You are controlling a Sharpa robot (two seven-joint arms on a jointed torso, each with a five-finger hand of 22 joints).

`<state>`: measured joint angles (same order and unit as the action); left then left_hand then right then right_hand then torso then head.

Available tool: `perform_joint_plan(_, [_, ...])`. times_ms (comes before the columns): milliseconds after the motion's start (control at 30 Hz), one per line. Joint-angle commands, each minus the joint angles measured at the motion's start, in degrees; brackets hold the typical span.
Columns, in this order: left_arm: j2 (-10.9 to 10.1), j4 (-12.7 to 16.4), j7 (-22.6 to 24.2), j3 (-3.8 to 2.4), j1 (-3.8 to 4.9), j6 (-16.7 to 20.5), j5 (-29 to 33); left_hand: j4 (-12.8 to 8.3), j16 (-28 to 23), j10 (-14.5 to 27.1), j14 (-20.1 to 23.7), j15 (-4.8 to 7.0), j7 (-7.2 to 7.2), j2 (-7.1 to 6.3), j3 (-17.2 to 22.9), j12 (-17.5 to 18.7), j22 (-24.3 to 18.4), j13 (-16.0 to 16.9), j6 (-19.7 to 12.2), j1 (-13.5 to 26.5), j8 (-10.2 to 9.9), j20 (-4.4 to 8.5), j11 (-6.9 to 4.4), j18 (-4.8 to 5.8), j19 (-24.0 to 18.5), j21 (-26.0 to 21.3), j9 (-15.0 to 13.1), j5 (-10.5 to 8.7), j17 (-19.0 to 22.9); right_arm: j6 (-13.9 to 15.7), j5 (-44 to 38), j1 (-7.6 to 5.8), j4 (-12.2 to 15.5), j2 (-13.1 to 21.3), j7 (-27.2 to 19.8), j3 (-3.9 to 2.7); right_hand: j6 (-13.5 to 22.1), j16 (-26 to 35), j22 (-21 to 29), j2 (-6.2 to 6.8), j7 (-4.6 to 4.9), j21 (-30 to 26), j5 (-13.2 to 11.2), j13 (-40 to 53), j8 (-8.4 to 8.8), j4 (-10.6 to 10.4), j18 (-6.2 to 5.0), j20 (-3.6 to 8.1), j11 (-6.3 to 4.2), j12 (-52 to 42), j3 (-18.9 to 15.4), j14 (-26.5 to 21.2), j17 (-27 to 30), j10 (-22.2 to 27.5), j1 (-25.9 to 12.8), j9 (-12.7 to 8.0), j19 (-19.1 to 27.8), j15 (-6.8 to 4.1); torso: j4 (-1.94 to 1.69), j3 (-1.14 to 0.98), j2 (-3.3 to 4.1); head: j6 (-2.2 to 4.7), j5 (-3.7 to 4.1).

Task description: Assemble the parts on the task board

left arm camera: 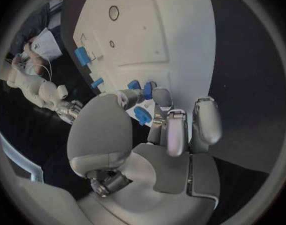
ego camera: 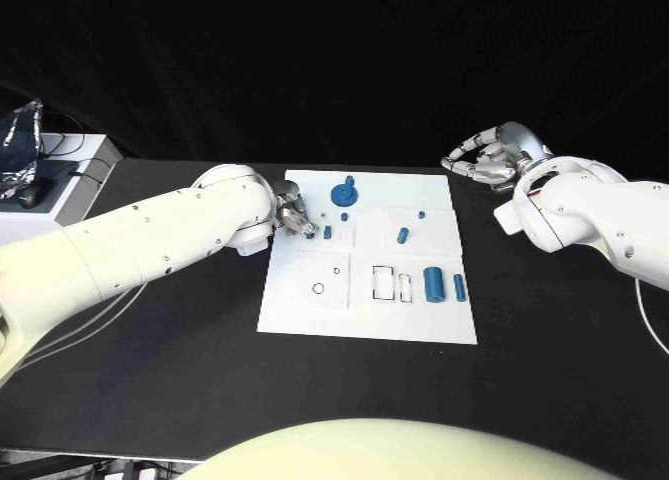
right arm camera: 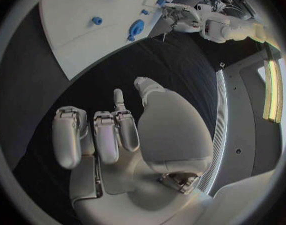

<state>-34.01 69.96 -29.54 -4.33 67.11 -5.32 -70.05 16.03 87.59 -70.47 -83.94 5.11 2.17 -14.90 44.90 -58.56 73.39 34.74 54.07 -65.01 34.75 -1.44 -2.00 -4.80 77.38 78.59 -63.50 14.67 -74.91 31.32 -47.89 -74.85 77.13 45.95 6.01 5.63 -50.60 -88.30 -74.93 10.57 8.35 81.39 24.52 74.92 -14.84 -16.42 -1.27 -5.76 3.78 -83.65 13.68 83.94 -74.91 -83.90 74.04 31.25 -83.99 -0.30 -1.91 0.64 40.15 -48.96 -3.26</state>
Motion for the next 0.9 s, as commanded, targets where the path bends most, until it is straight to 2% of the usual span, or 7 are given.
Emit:
perform_joint_plan(33, [-0.1,-0.5,-1.2,0.31,-0.43,-2.1,-0.9,-10.4,0.1,-0.3,-4.5,0.04,-0.16,0.83,10.8,0.0,0.1,-0.1,-0.1,-0.3,0.1,0.02,-0.1,0.39,0.3,0.2,0.0,0.15,-9.0,-0.7,-0.6,0.02,0.0,0.0,-0.3,-0.02,0.5,0.4,-10.2,0.57,-0.05,-0.3,0.2,8.9,-0.18,0.0,-0.8,0.48,-0.2,0.3,0.2,4.8,-9.9,0.1,0.1,0.1,-2.4,-0.32,0.03,0.0,0.02,0.0,-0.04])
perform_joint_plan(233, [-0.4,-0.6,-1.5,0.32,-0.43,-3.0,-1.4,-10.5,0.1,-0.3,-4.5,0.03,-0.15,0.76,10.8,0.0,0.0,-0.1,-0.2,-0.2,0.1,0.02,-0.1,0.37,0.2,0.2,0.0,0.12,-9.1,-0.7,-0.6,0.02,0.0,0.0,-0.3,-0.02,0.5,0.4,-10.2,0.57,-0.05,-0.3,0.2,8.9,-0.18,0.0,-0.8,0.48,-0.2,0.3,0.2,4.8,-9.9,0.1,0.1,0.1,-2.4,-0.32,-0.02,-0.02,0.0,-0.02,0.03])
perform_joint_plan(367, [-0.5,-0.7,-1.6,0.32,-0.43,-3.2,-1.6,-10.5,0.1,-0.3,-4.5,0.03,-0.15,0.76,10.8,0.0,0.0,-0.1,-0.2,-0.2,0.1,0.02,-0.1,0.37,0.2,0.2,0.0,0.12,-9.1,-0.7,-0.6,0.02,0.0,0.0,-0.3,-0.02,0.5,0.4,-10.2,0.57,-0.05,-0.3,0.2,8.9,-0.18,0.0,-0.8,0.48,-0.2,0.3,0.2,4.8,-9.9,0.1,0.1,0.1,-2.4,-0.32,-0.04,0.06,0.03,-0.09,0.04])
perform_joint_plan(900, [-0.3,-0.9,-1.3,0.35,-0.44,-3.5,-2.5,-10.6,0.1,-0.3,-4.5,0.03,-0.16,0.72,10.9,0.1,0.0,-0.2,-0.1,0.0,0.1,0.02,-0.1,0.38,0.2,0.2,0.0,0.07,-9.2,-0.8,-0.6,0.02,0.0,0.0,-0.3,-0.02,0.5,0.4,-10.2,0.57,-0.05,-0.3,0.2,8.9,-0.18,0.0,-0.8,0.48,-0.2,0.3,0.2,4.8,-9.9,0.1,0.1,0.1,-2.4,-0.32,-0.01,0.0,0.1,-0.22,0.06])
